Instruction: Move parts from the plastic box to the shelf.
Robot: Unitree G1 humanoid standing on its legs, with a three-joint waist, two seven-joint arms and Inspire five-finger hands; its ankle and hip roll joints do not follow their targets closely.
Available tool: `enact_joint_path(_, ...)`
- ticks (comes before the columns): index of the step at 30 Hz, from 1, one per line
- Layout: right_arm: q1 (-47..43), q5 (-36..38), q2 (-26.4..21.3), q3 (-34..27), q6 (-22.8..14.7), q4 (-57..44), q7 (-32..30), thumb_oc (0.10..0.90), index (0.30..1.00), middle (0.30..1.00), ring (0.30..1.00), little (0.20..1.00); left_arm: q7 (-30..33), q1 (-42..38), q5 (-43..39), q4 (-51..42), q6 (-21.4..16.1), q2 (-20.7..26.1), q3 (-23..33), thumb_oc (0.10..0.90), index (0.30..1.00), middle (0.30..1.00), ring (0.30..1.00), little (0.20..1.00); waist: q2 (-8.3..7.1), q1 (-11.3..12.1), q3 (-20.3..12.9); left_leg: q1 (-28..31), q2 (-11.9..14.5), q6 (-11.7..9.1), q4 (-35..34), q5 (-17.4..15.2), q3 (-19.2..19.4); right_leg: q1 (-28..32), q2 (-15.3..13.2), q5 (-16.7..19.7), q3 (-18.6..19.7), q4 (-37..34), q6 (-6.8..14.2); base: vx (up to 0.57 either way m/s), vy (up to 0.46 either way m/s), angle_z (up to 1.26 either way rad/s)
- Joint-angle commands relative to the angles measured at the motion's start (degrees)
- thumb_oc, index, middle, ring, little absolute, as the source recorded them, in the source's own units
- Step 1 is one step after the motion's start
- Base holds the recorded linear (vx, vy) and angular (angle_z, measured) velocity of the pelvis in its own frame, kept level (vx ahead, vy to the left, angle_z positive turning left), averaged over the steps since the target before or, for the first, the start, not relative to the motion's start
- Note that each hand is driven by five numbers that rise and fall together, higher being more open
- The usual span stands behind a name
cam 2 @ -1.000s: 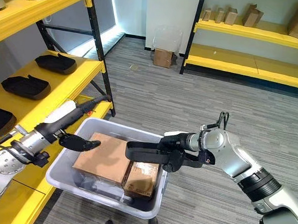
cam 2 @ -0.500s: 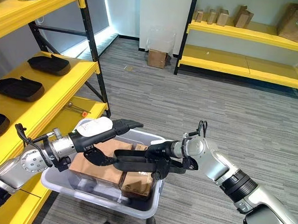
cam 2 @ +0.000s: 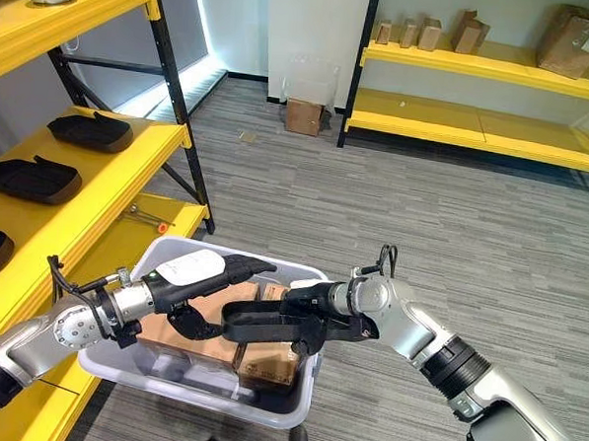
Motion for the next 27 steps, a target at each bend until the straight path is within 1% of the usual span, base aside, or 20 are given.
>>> enact_joint_path(1,-3.7,-2.5,-0.6,-4.9,-4.1,0.3,-2.8,0.400,0.300,0.300,0.300,0.300,7.1,-1.6,-0.1,2.3,-3.7,1.5,5.3,0.900,1.000,1.000,1.000,1.000,-0.34,0.3,-4.3,-0.6,2.7,-1.4,-0.5,-3.1,-3.2,2.8,-4.1,-4.2,-4.6,0.8,3.6,0.00,0.000,0.00)
enact_joint_path(4,-1.8,-2.2,-2.8,-7.5,-5.3,0.5,-3.0,0.400,0.300,0.300,0.300,0.300,8.8,1.8,1.9,4.3,-4.6,3.3,9.3,0.900,1.000,1.000,1.000,1.000,-0.36,0.2,-4.3,-0.6,2.7,-1.4,-0.5,-3.1,-3.0,2.6,-4.1,-4.1,-4.7,0.8,3.7,0.00,0.000,0.00)
enact_joint_path(6,-1.5,-1.5,-3.7,-8.3,-5.9,0.4,-3.1,0.400,0.300,0.300,0.300,0.300,9.2,2.8,2.0,4.8,-5.7,4.0,10.5,0.900,1.000,1.000,1.000,1.000,-0.39,0.2,-4.4,-0.6,2.6,-1.4,-0.5,-3.1,-3.0,2.6,-4.1,-4.0,-4.7,0.8,3.7,0.00,0.000,0.00)
enact_joint_path(9,-1.5,-0.5,-4.4,-9.3,-6.6,0.0,-2.9,0.400,0.300,0.300,0.300,0.300,9.1,3.4,3.2,5.2,-8.3,4.7,11.5,0.900,1.000,1.000,1.000,1.000,-0.40,0.2,-4.4,-0.6,2.6,-1.3,-0.5,-3.1,-3.0,2.5,-4.1,-3.9,-4.7,0.8,3.7,0.00,0.000,0.00)
enact_joint_path(11,-1.7,-0.3,-4.6,-9.3,-6.5,-0.3,-2.8,0.400,0.300,0.300,0.300,0.300,9.1,3.4,3.5,5.1,-8.7,4.8,11.4,0.900,1.000,1.000,1.000,1.000,-0.41,0.1,-4.4,-0.6,2.6,-1.3,-0.5,-3.1,-2.9,2.5,-4.1,-3.9,-4.7,0.8,3.7,0.00,0.000,0.00)
enact_joint_path(12,-2.1,0.0,-4.9,-9.3,-6.3,-0.8,-2.9,0.400,0.300,0.300,0.300,0.300,8.8,3.2,4.1,4.7,-10.0,5.1,11.1,0.900,1.000,1.000,1.000,1.000,-0.39,0.1,-4.4,-0.7,2.5,-1.3,-0.5,-3.2,-2.9,2.4,-4.1,-3.8,-4.7,0.7,3.7,0.00,0.000,0.00)
enact_joint_path(14,-2.5,0.1,-4.9,-9.4,-6.2,-1.0,-2.7,0.400,0.300,0.300,0.300,0.300,8.3,3.1,4.2,4.2,-9.9,5.5,10.9,0.900,1.000,1.000,1.000,1.000,-0.36,0.1,-4.4,-0.7,2.5,-1.3,-0.5,-3.2,-2.8,2.4,-4.1,-3.8,-4.6,0.7,3.8,0.00,0.000,0.00)
enact_joint_path(19,-3.2,1.6,-5.3,-9.3,-7.1,-1.8,-1.8,0.400,0.300,0.300,0.300,0.300,7.6,2.2,3.8,3.8,-10.9,6.4,9.6,0.900,1.000,1.000,1.000,1.000,-0.29,-0.2,-4.6,-0.7,2.6,-1.3,-0.5,-3.3,-2.6,2.1,-4.1,-3.8,-4.5,0.8,3.9,0.00,0.000,0.00)
enact_joint_path(23,-3.7,3.1,-4.5,-8.1,-8.3,-2.8,-1.5,0.400,0.300,0.300,0.300,0.300,9.1,0.7,5.0,3.6,-11.5,6.2,6.7,0.900,1.000,1.000,1.000,1.000,-0.27,-0.4,-4.6,-0.7,2.6,-1.2,-0.5,-3.3,-2.5,2.0,-4.0,-3.7,-4.1,0.8,3.8,0.00,0.000,0.00)
enact_joint_path(26,-4.3,3.8,-3.2,-7.0,-8.3,-3.6,-1.2,0.400,0.300,0.300,0.300,0.300,10.3,-0.7,6.7,3.2,-11.0,5.3,4.8,0.900,1.000,1.000,1.000,1.000,-0.24,-0.5,-4.6,-0.8,2.6,-1.2,-0.5,-3.3,-2.5,1.9,-3.9,-3.7,-3.9,0.8,3.8,0.00,0.000,0.00)
enact_joint_path(27,-4.8,3.9,-2.6,-6.2,-8.3,-3.7,-1.3,0.400,0.300,0.300,0.300,0.300,11.6,-1.3,8.1,3.3,-10.5,5.0,3.8,0.900,1.000,1.000,1.000,1.000,-0.25,-0.6,-4.6,-0.8,2.7,-1.2,-0.5,-3.3,-2.4,1.9,-3.9,-3.7,-3.8,0.8,3.8,0.00,0.000,0.00)
